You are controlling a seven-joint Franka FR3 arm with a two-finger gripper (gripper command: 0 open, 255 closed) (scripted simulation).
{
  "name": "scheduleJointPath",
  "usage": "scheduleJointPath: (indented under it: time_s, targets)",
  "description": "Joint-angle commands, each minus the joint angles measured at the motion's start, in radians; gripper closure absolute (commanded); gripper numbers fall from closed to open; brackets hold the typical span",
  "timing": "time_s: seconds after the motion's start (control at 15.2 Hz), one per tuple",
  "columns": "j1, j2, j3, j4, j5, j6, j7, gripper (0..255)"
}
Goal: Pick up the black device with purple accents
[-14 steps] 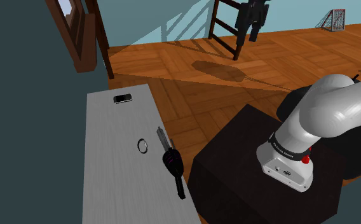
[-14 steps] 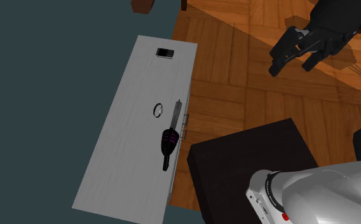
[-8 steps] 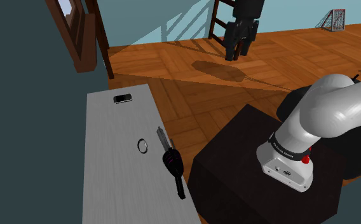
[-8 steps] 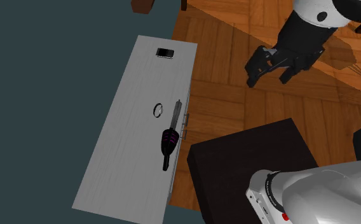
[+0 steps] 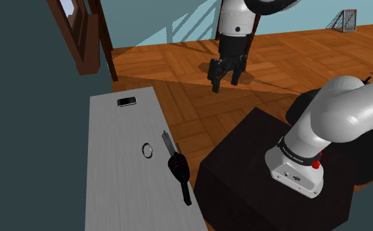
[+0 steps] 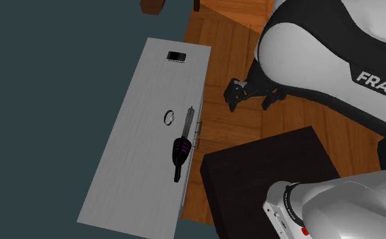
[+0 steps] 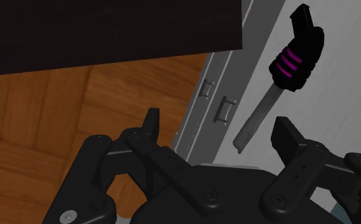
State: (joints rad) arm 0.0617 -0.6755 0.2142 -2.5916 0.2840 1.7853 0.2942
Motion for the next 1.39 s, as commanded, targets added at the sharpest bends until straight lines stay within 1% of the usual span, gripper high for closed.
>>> scheduleJointPath:
  time_s: [0.0,0.4,0.59,0.73,0.86,0.99,1.19,1.32]
  targets:
    - [0.009,0.039,0.043,-0.02,0.029,0.066,0.049,0]
    - [0.028,0.208,0.17,-0.049,0.093,0.276,0.185,0]
    - [0.029,0.319,0.232,-0.042,0.105,0.386,0.259,0]
    - [0.025,0.402,0.272,-0.029,0.1,0.46,0.314,0]
    - [0.02,0.492,0.307,-0.011,0.081,0.532,0.375,0]
    - [0.015,0.587,0.338,0.013,0.044,0.602,0.445,0]
    - [0.02,0.738,0.358,0.06,-0.047,0.699,0.57,0]
    - [0.039,0.839,0.349,0.098,-0.123,0.752,0.66,0]
